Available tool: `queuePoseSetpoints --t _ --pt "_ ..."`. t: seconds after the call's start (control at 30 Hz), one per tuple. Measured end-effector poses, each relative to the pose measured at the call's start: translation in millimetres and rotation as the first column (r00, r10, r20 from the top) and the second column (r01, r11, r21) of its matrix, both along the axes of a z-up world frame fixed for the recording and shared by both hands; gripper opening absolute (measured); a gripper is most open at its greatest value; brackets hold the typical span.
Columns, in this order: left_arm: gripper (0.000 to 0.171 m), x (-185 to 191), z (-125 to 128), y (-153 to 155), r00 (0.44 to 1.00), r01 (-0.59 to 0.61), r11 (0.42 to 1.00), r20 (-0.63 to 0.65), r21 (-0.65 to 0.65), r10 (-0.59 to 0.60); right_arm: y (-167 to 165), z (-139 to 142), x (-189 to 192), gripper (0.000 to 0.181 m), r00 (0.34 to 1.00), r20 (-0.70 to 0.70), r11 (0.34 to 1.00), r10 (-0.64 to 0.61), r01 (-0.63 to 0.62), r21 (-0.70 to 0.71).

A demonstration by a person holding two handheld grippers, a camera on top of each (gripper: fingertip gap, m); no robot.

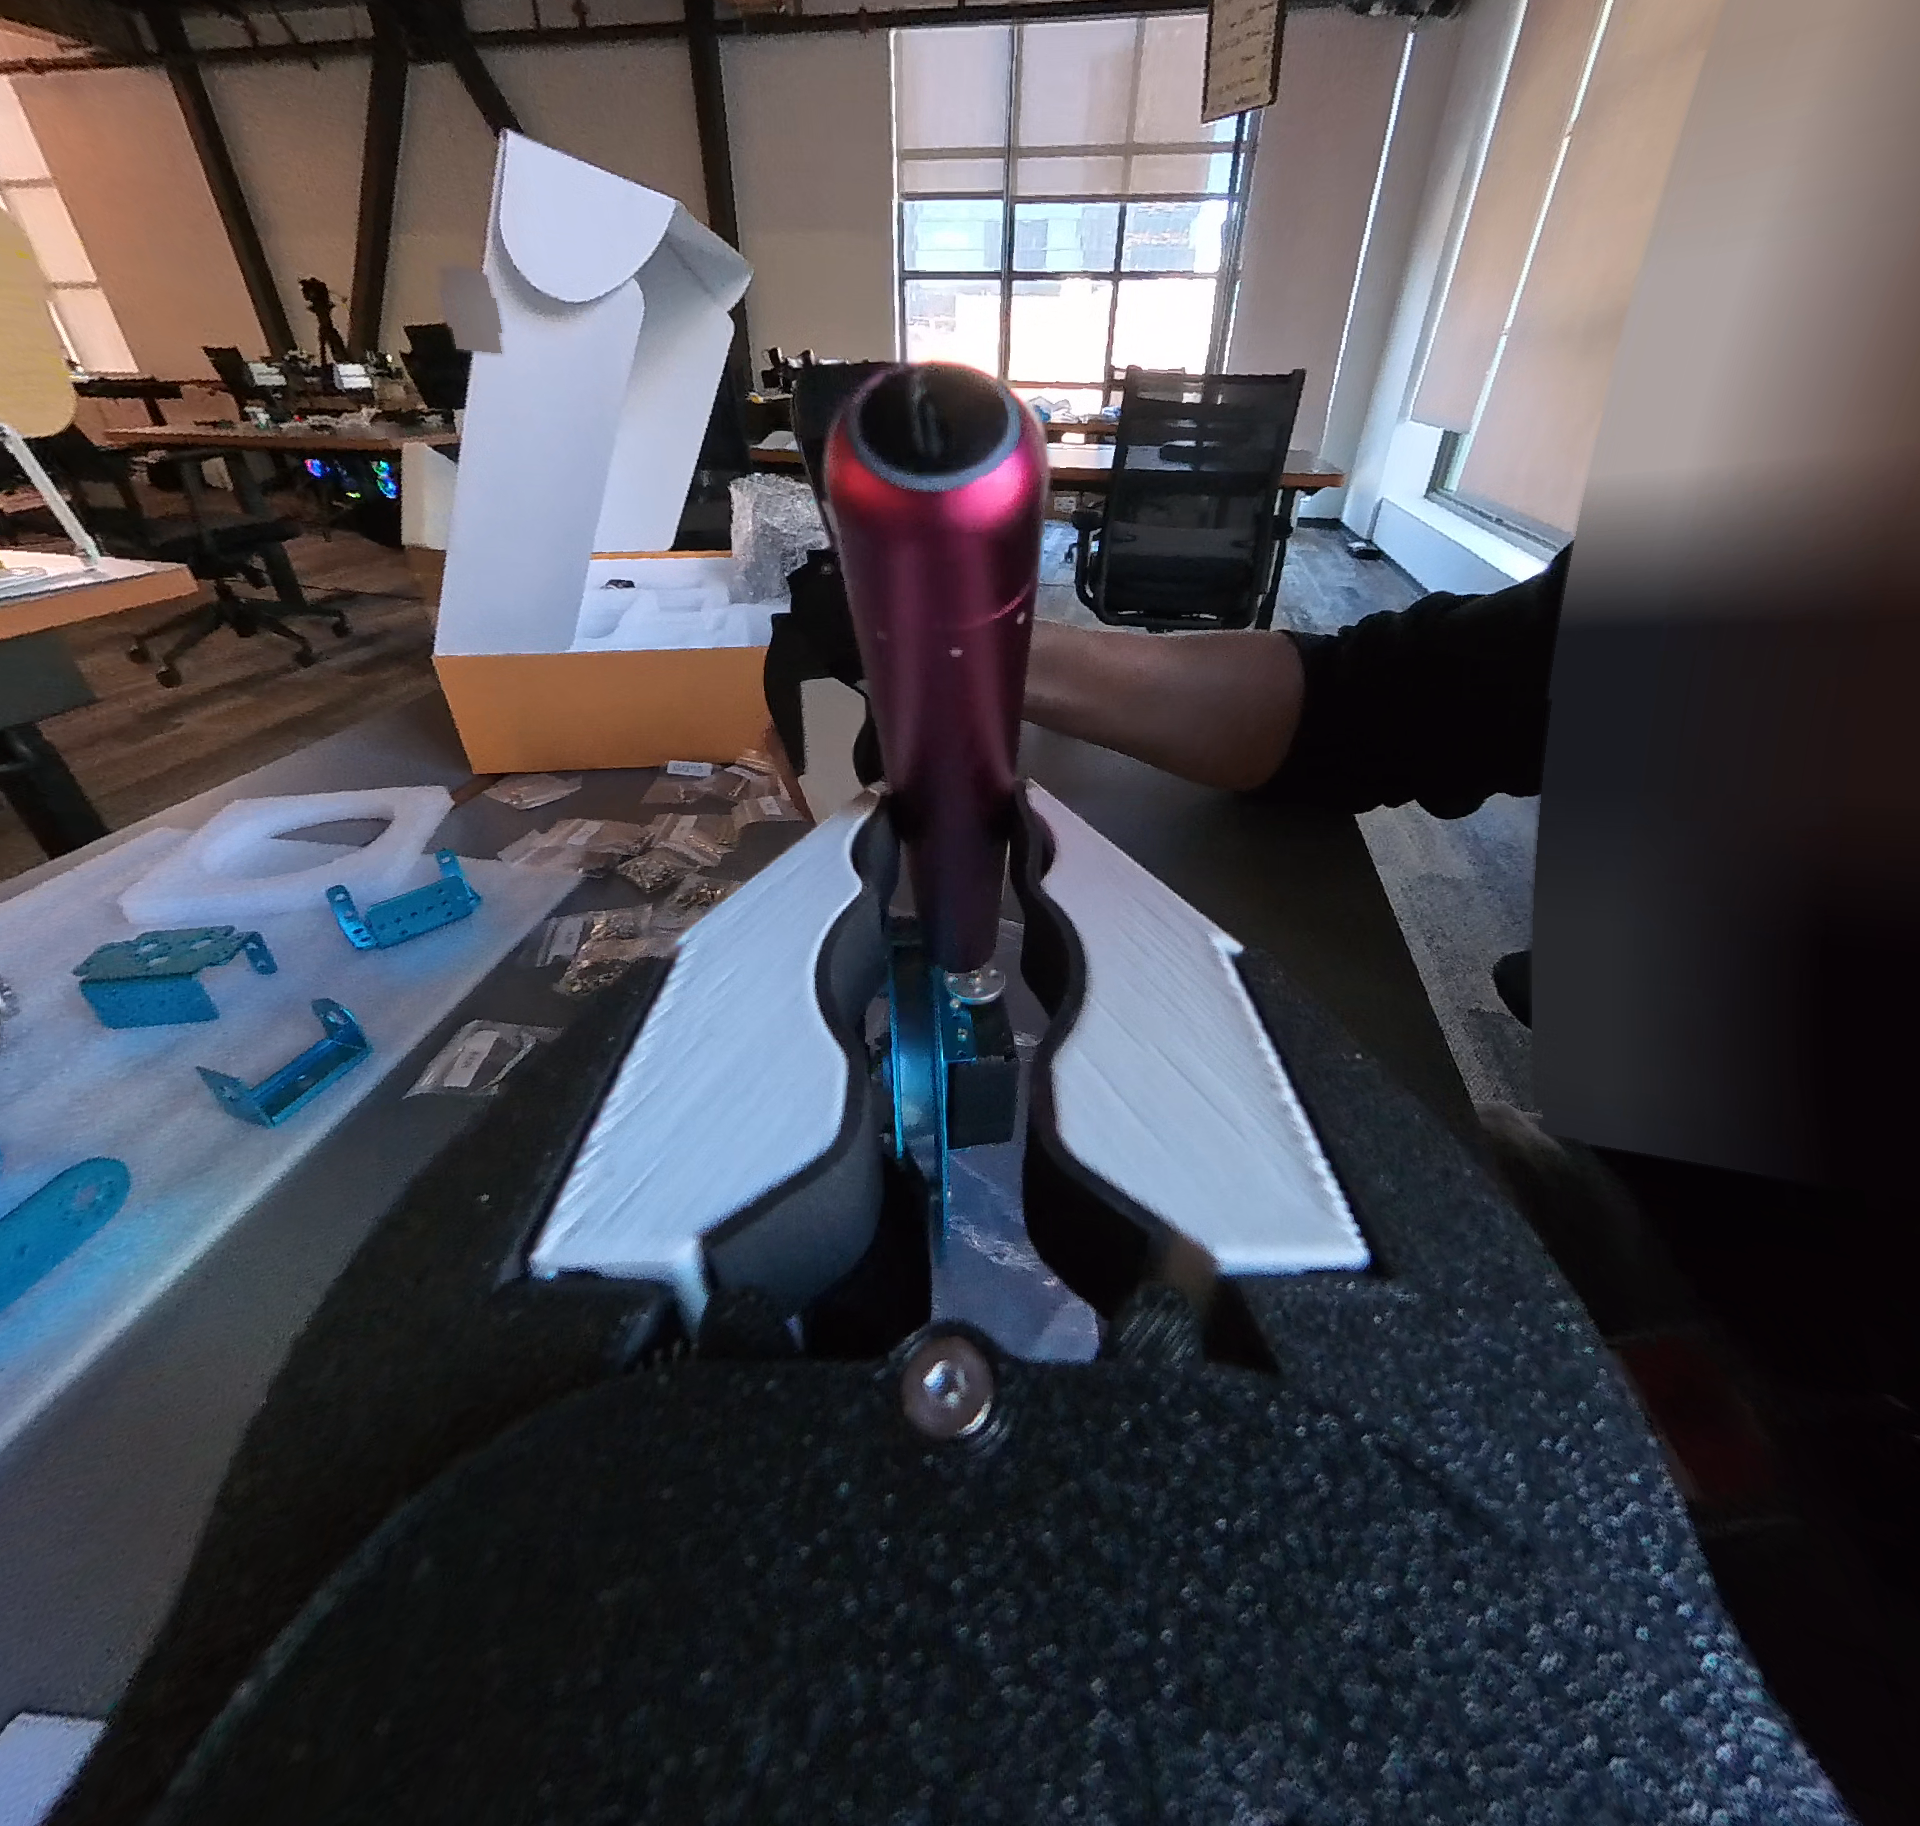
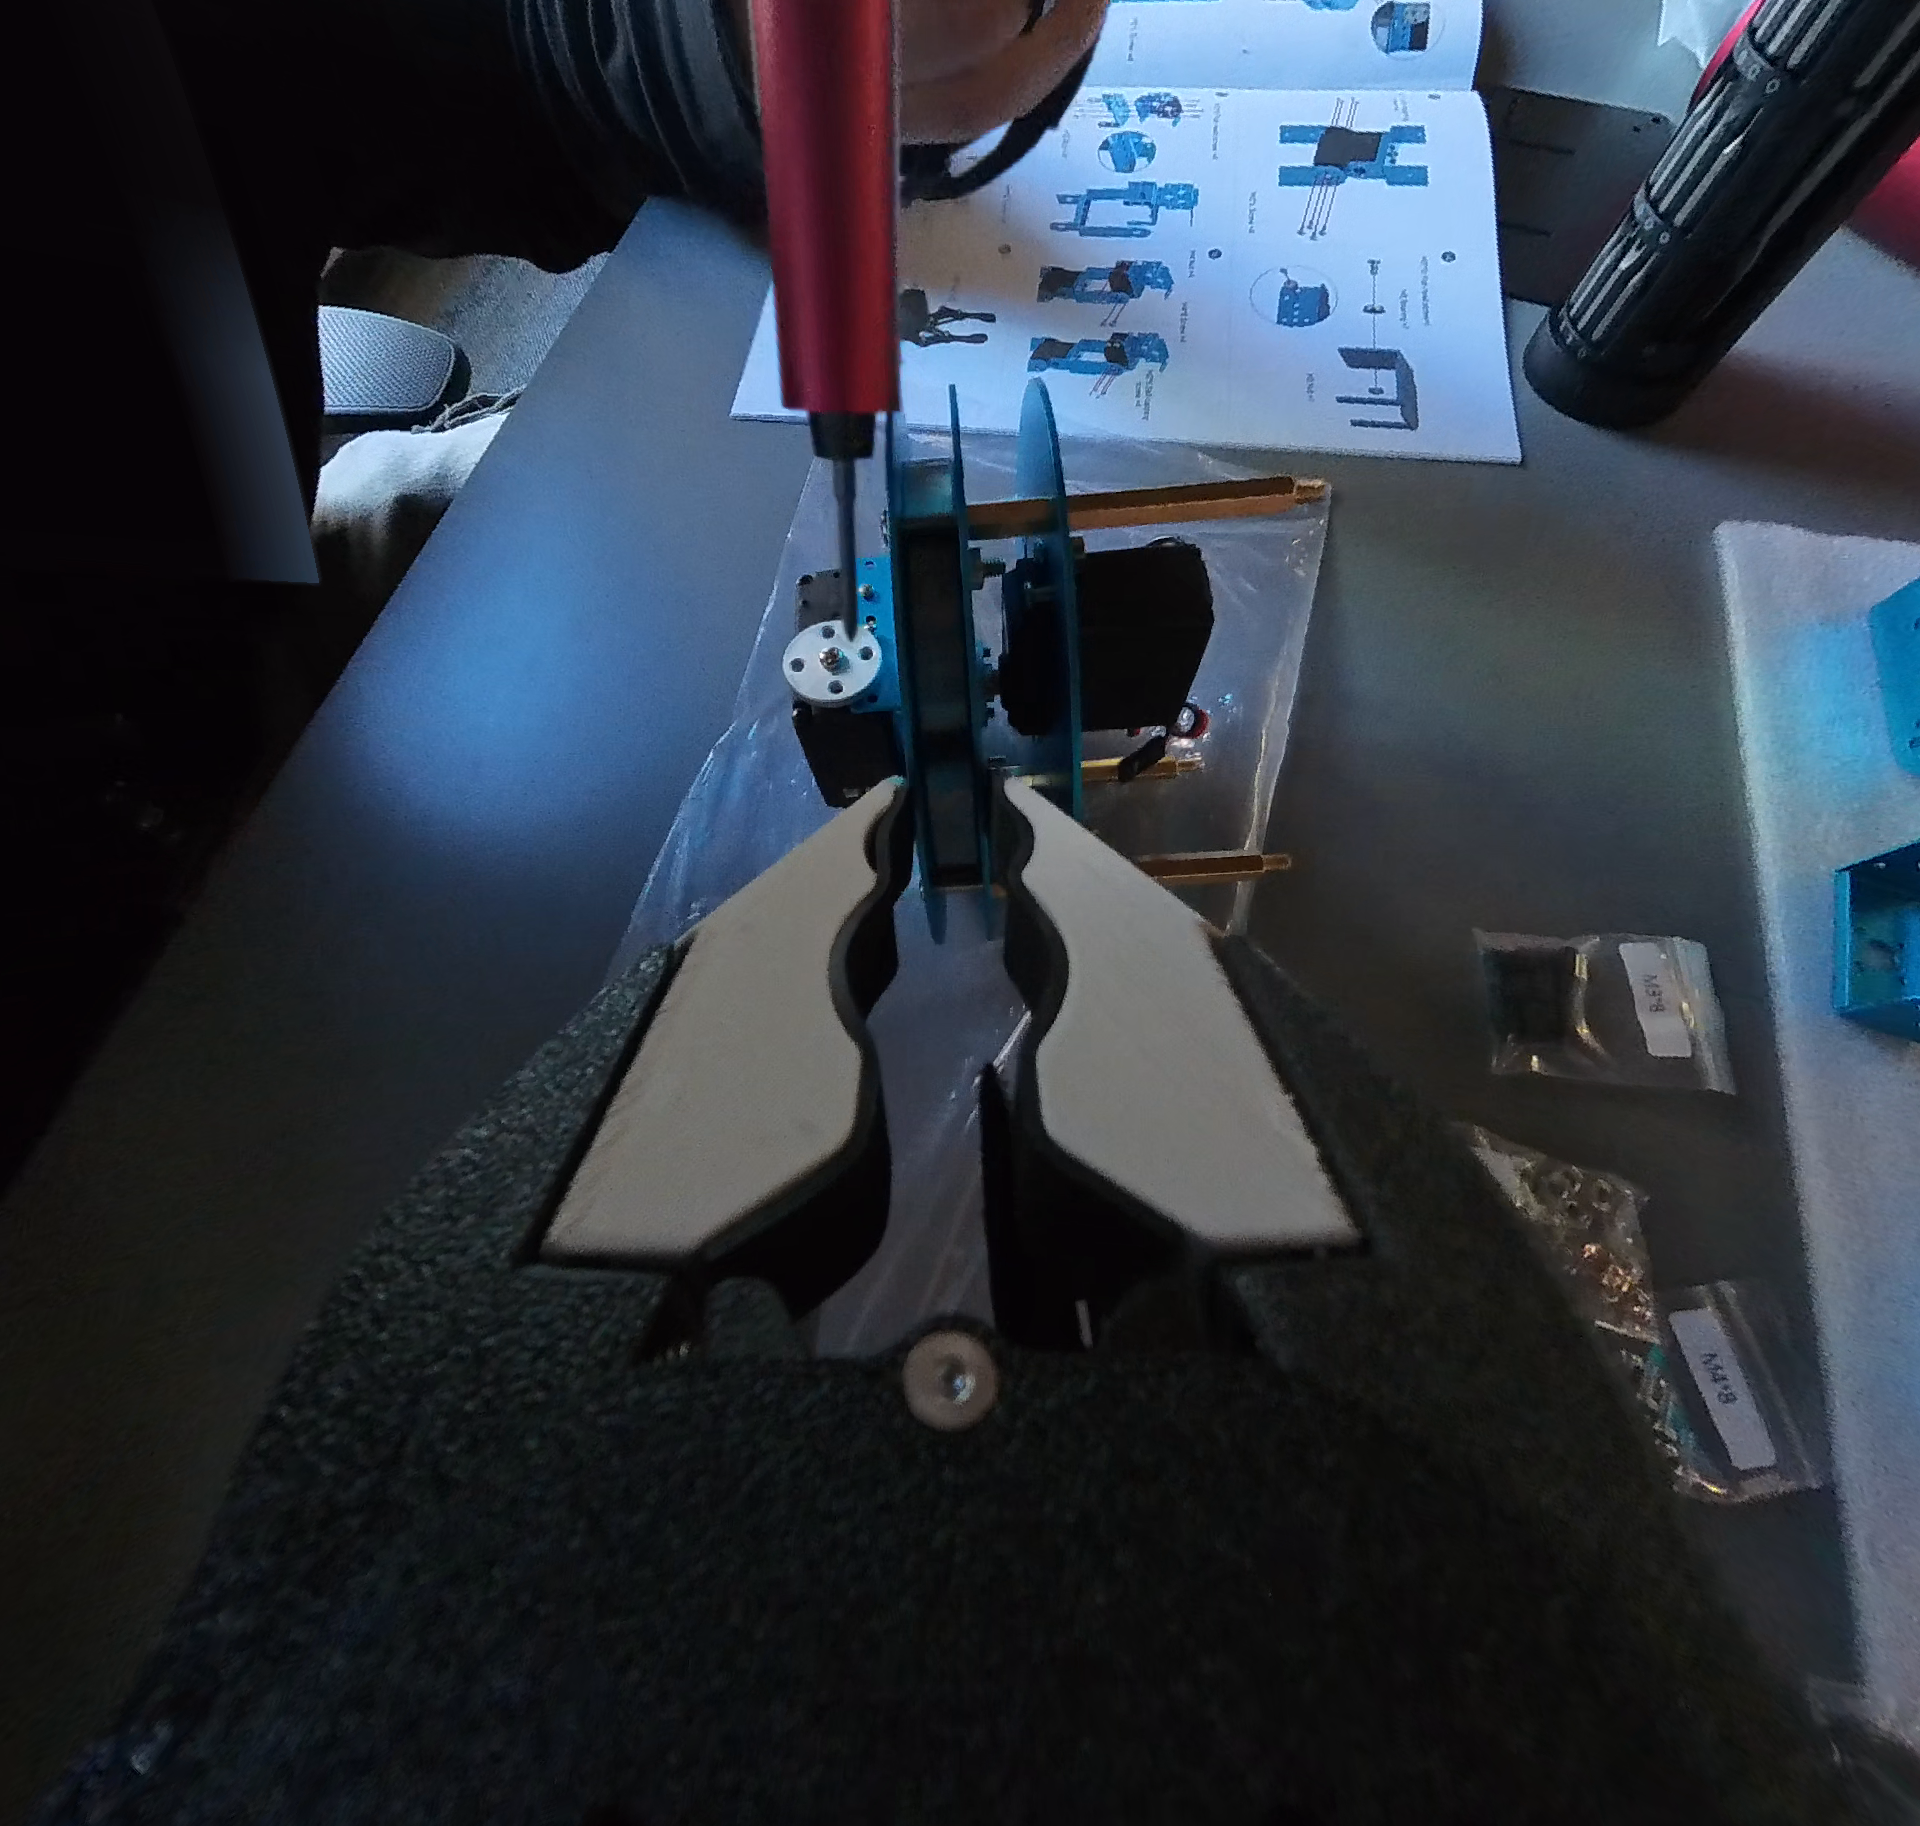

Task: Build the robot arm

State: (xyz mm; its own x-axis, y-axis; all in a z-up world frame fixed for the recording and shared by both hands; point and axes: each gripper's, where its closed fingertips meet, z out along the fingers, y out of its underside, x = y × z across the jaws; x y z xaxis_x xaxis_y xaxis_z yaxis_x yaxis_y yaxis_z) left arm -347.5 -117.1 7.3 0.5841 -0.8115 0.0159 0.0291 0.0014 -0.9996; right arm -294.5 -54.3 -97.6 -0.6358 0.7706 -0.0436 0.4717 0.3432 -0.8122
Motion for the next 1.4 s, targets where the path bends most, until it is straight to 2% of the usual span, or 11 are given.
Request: queuePoseSetpoints --t 0.3,0.53,1.4 --pt "0.019 1.8 1.0 -4.2 0.999 -0.006 0.999 -0.046 0.033 0.007 1.3 -0.8 0.8 0.013 1.000 0.004 1.000 -0.001 0.001 -0.007" --pt "0.019 -1.4 4.3 -4.9 0.999 -0.007 0.999 -0.031 0.036 0.008 3.7 -2.2 2.4 0.013 1.000 0.008 1.000 -0.001 0.001 -0.014" --pt "0.019 7.9 -2.5 -6.8 0.994 -0.020 0.997 -0.108 0.070 0.027 5.0 -3.4 3.4 0.013 1.000 0.018 1.000 -0.003 0.003 -0.013"
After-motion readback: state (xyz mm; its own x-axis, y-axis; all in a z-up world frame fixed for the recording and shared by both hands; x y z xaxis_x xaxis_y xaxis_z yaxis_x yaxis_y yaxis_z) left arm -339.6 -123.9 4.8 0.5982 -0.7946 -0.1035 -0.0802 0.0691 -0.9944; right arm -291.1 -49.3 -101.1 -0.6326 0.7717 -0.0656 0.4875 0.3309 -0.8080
